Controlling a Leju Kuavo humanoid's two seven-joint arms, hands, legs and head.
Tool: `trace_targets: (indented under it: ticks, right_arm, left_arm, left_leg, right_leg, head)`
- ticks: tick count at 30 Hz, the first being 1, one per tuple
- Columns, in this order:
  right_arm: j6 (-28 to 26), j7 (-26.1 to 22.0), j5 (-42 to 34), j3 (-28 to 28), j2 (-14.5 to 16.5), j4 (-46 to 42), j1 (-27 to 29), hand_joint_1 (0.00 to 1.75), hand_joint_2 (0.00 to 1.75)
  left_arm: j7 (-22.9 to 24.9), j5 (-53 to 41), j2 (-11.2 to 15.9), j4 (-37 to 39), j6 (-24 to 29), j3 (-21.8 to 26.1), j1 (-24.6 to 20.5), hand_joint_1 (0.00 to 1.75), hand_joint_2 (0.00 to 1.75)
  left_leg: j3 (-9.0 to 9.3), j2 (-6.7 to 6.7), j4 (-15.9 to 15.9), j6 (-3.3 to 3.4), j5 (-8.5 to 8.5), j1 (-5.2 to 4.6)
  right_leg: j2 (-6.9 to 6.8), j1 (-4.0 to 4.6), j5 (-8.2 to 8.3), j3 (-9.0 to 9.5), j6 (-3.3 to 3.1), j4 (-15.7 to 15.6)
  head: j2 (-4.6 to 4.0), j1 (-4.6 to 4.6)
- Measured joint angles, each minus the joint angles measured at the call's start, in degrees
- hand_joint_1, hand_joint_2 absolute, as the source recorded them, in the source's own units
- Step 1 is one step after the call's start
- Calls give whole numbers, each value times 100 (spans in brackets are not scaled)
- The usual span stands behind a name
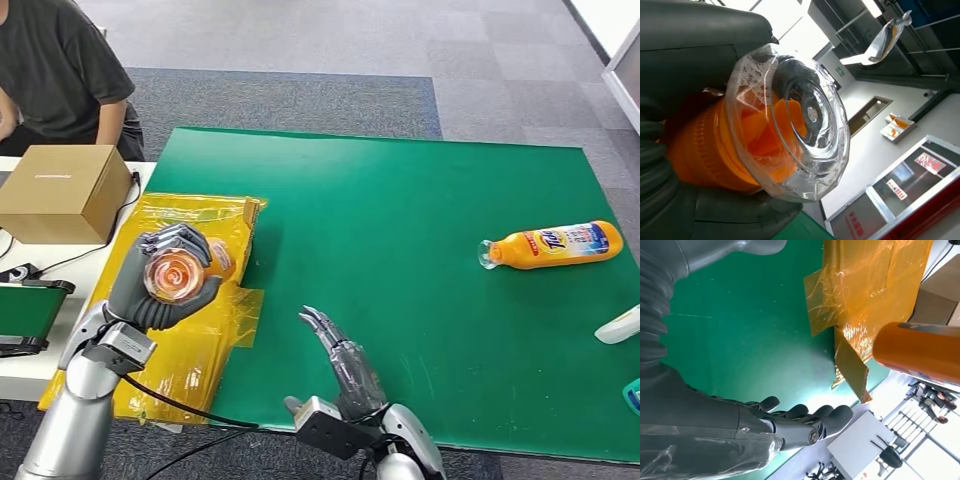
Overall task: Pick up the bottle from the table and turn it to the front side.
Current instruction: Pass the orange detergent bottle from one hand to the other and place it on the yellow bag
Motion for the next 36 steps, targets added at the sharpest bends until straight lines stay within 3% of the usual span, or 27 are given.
trace_targets:
  ticks: [5,9,13,18,23,29,34,35,36]
  right_arm:
    - [19,-11,1,-44,0,-1,43,0,175]
    - [46,-55,-13,-102,0,2,52,0,175]
    - [28,-88,-96,-150,0,70,25,0,175]
    - [8,-94,-211,-162,3,265,-113,0,175]
    - [7,-64,-262,-162,10,449,-179,0,175]
    - [42,-35,-264,-158,22,574,-209,0,175]
    - [68,-66,-308,-127,22,652,-235,0,175]
    - [64,-80,-326,-126,21,661,-232,0,175]
    - [62,-95,-345,-126,20,666,-227,0,175]
  left_arm:
    - [246,-137,213,2,-183,-169,-128,175,175]
    - [1083,-386,607,303,-790,-484,-403,175,175]
    - [1968,-401,1086,1192,-1251,-928,-933,175,175]
    - [2527,-336,1452,2088,-1366,-1380,-1660,175,175]
    - [3074,-539,1540,2772,-1082,-1659,-2056,175,175]
    - [3215,-831,1380,3342,-796,-1811,-2268,175,175]
    - [2691,-946,1305,3683,-1000,-1967,-2356,171,175]
    - [2570,-991,1290,3737,-1006,-2025,-2360,158,175]
    - [2460,-1037,1278,3782,-1004,-2091,-2359,117,175]
  left_leg:
    - [-1,1,0,0,0,0]
    - [-2,1,0,-1,-1,0]
    - [1,0,0,-5,6,3]
    - [38,-1,-5,-19,-2,2]
    - [88,2,-16,-25,-4,0]
    - [157,29,-47,-31,-22,-2]
    - [185,32,-85,-39,-8,-2]
    - [189,32,-91,-43,-4,-2]
    - [191,32,-95,-45,-1,-2]
  right_leg:
    - [0,0,-1,-2,0,0]
    - [0,0,-3,-5,-2,0]
    - [-1,2,1,0,-5,1]
    - [9,4,4,35,-12,2]
    - [15,5,4,77,-21,2]
    - [51,3,10,126,-40,1]
    - [53,0,18,129,-60,1]
    - [53,0,19,130,-63,1]
    - [53,0,19,130,-66,1]
  head:
    - [0,1]
    - [1,0]
    - [0,0]
    - [0,1]
    - [-1,1]
    - [1,1]
    - [1,-1]
    - [0,0]
    - [-1,0]
